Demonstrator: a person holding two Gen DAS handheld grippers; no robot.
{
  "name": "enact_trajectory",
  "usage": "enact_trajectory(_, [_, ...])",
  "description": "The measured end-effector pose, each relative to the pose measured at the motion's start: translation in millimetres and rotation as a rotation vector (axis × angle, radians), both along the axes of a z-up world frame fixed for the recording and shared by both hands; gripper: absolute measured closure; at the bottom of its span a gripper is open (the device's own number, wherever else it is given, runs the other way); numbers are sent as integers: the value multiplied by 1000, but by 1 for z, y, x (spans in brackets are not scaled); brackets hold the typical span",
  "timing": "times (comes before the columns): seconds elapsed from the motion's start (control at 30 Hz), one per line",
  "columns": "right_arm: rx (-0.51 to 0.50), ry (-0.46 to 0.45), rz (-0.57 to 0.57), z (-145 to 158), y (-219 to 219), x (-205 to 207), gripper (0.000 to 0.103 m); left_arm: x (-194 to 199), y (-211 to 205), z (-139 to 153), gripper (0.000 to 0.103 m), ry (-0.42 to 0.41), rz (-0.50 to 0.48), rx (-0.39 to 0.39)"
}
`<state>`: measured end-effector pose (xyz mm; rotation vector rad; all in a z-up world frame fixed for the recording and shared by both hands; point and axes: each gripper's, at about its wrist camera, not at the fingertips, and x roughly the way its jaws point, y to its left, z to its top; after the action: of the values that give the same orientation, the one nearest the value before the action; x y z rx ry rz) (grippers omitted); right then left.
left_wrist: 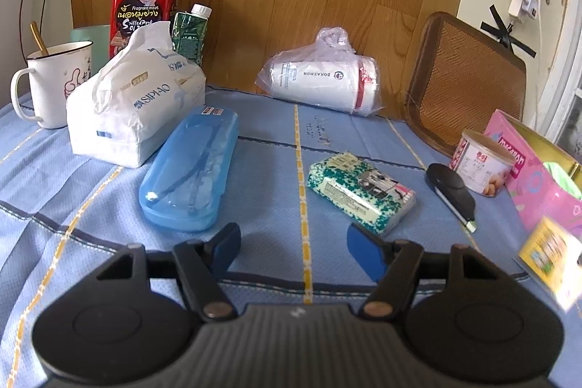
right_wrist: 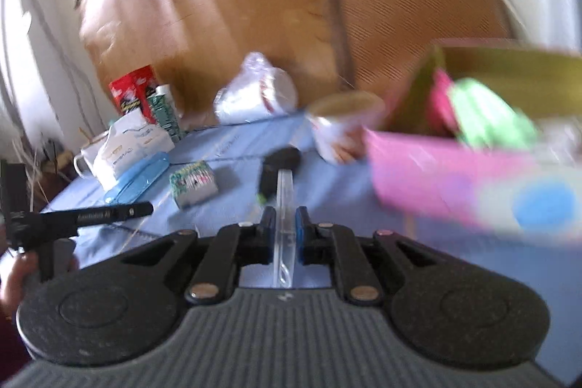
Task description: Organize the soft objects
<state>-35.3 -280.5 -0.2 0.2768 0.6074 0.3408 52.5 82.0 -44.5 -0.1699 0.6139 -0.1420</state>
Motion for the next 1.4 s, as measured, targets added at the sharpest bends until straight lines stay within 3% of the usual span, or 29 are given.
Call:
enact_trajectory(0.17, [42, 37, -95, -11, -31, -29, 84, -9, -14, 17, 36, -7, -63, -111])
enact_trajectory(0.3, [-7, 32, -168, -20, -40, -37, 57, -20, -58, 43, 36, -38, -208, -99])
enact_trajectory(0.4, [-38, 1, -169, -22, -40, -43, 46, -23, -98, 51, 36, 15, -346, -110])
enact_trajectory(0.53, [-150, -63, -86, -22, -24, -54, 27, -22, -150, 43, 36, 137, -497, -123])
enact_trajectory(0.73, [-328, -89, -17, -37, 5, -53, 27, -15, -200, 16, 38, 267, -582, -102])
enact_trajectory(0.77, [-324, -75, -18, -41, 4, -50, 27, -13, -206, 10, 39, 292, -587, -97])
enact_trajectory(0.83, [-306, -92, -26, -42, 3, -49, 42, -17, -214, 7, 41, 270, -591, -88])
enact_trajectory(0.87, [-308, -99, -20, -42, 4, -49, 42, -18, -217, 6, 47, 264, -597, -87])
enact_trajectory(1.0, [-307, -131, -39, -43, 4, -56, 43, -19, -213, 7, 48, 269, -602, -131])
enact_trajectory(1.07, [-318, -197, -54, -38, 3, -65, 43, -24, -209, 20, 48, 225, -617, -153])
enact_trajectory(1.23, [-343, -341, -119, -18, -2, -70, 43, -29, -221, 59, 48, 73, -663, -106])
enact_trajectory(1.4, [-330, -416, -186, 9, -25, -46, 43, 2, -253, 84, 48, 25, -674, -96])
